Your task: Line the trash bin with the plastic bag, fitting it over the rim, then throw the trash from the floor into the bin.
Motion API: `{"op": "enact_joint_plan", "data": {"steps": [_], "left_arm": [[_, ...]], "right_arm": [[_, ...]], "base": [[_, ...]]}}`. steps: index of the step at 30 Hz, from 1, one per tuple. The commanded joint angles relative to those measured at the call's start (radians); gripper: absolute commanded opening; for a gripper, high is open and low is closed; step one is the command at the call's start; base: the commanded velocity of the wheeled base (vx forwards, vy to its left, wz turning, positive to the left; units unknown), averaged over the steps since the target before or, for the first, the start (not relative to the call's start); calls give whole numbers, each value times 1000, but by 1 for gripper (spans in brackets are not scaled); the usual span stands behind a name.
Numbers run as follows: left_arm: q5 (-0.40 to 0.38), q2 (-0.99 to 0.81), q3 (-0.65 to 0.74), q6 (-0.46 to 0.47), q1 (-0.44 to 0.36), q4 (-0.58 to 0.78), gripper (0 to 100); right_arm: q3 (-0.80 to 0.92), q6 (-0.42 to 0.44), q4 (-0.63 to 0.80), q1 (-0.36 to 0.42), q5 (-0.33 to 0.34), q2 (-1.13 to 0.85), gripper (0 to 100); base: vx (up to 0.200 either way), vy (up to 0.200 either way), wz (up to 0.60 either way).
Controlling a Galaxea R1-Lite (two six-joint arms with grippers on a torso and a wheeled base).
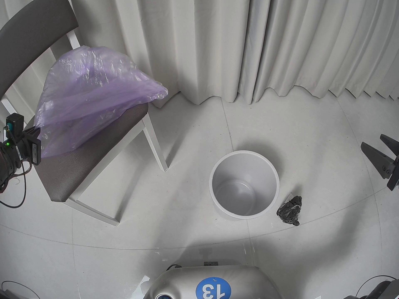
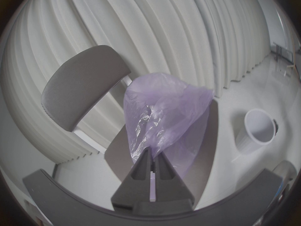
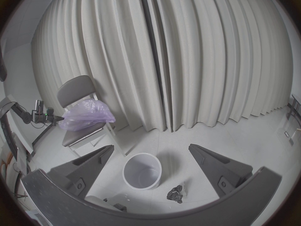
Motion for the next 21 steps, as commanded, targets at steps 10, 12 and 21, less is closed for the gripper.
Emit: {"op": "enact_joint_plan", "data": {"steps": [10,12,21], "left_arm": [[-14,-160,-109,-180,-264,133,0],[-14,-160,-111,-185,-281,131,0],[3,-178,-161,-266,-442,133,0]], "right_arm": [[41,-6,-33,132,0,20,100],[41,-4,-34,138,0,25,100],[57,-4,-57,172,2,32,100]], "base": [[0,0,0],[0,0,0],[0,0,0]]}}
